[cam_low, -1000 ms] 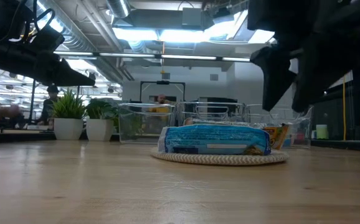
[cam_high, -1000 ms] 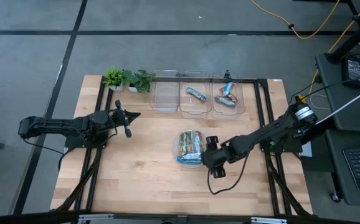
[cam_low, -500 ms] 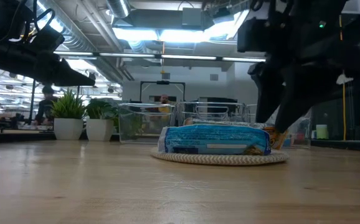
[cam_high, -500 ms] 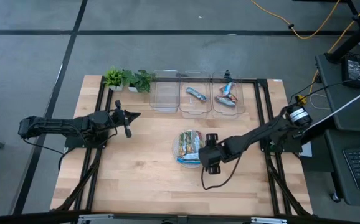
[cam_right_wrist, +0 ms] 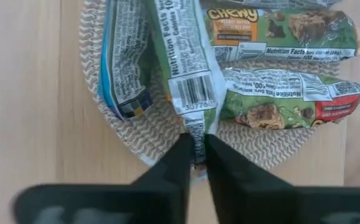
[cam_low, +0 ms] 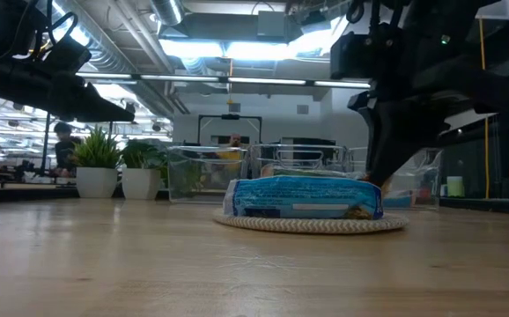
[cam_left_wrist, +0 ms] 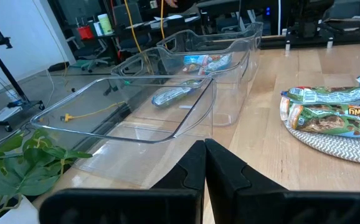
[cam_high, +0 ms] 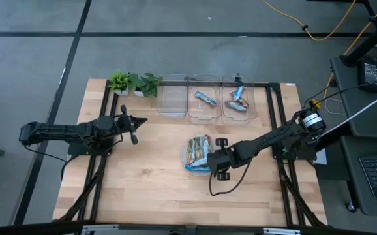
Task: Pick and place Granola Bars by type
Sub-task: Put the yellow granola bar into the left transparent bin
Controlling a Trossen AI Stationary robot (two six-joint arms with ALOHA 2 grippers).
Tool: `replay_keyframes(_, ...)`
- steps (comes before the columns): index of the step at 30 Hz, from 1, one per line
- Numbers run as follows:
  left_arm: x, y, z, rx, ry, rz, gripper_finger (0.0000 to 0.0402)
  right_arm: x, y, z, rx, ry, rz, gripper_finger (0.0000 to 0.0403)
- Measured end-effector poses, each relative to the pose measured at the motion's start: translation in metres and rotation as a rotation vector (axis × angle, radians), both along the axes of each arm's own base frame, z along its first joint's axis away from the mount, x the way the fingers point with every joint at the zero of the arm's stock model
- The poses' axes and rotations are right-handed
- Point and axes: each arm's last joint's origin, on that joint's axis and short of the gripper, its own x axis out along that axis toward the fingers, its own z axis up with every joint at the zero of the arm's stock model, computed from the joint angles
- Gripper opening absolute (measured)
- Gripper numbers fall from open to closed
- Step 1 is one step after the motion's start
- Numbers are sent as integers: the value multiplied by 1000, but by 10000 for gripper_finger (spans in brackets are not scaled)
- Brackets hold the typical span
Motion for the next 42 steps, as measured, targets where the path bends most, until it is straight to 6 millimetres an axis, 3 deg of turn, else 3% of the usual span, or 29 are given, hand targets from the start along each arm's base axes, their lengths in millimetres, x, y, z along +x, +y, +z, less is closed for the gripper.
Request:
replay_keyframes(3, 0, 0, 0, 0, 0, 0, 4, 0, 0, 0, 1, 1, 1, 10)
replay_keyframes(7, 0, 0, 0, 0, 0, 0, 4, -1, 0, 9, 1, -9, -1, 11)
replay_keyframes(19, 0, 0, 0, 0, 0, 0, 4, -3, 5, 101, -41, -193, -19, 4)
replay_keyframes(28, 0, 0, 0, 0, 0, 0, 4, -5, 1, 110, -45, -239, -33, 4)
replay_keyframes(34, 0, 0, 0, 0, 0, 0, 4, 4, -13, 119, -46, -272, -63, 4)
replay_keyframes(42, 0, 0, 0, 0, 0, 0, 4, 21, -50, 169, 29, -368, -81, 3)
